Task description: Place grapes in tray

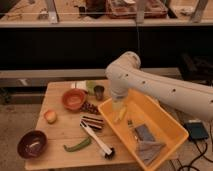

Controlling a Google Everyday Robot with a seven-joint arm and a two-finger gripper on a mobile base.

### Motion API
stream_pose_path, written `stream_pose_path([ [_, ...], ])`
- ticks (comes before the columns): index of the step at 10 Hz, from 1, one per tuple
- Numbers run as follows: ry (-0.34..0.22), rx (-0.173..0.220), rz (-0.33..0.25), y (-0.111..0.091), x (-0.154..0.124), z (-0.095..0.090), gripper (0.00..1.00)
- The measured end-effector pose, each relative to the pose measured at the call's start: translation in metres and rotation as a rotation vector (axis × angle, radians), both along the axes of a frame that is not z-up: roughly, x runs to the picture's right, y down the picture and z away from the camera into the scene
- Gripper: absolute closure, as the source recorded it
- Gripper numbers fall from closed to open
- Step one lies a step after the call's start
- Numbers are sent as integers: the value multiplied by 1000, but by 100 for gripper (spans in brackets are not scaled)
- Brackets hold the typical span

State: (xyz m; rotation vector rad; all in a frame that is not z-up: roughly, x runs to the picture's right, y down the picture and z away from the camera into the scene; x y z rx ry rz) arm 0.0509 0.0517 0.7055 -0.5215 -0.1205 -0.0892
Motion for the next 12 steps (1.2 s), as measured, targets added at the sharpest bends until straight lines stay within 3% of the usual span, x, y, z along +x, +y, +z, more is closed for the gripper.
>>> stream_pose_path([
  [2, -25, -18, 97, -18, 12, 9, 46],
  [3, -46, -31, 185, -35, 19, 19, 46],
  [5, -137, -64, 330, -55, 13, 37, 46],
  [6, -178, -71, 372, -59, 11, 42, 46],
  [9, -181, -68, 392, -55, -36, 40, 46],
  [12, -167, -51, 387, -47, -89, 37, 53],
])
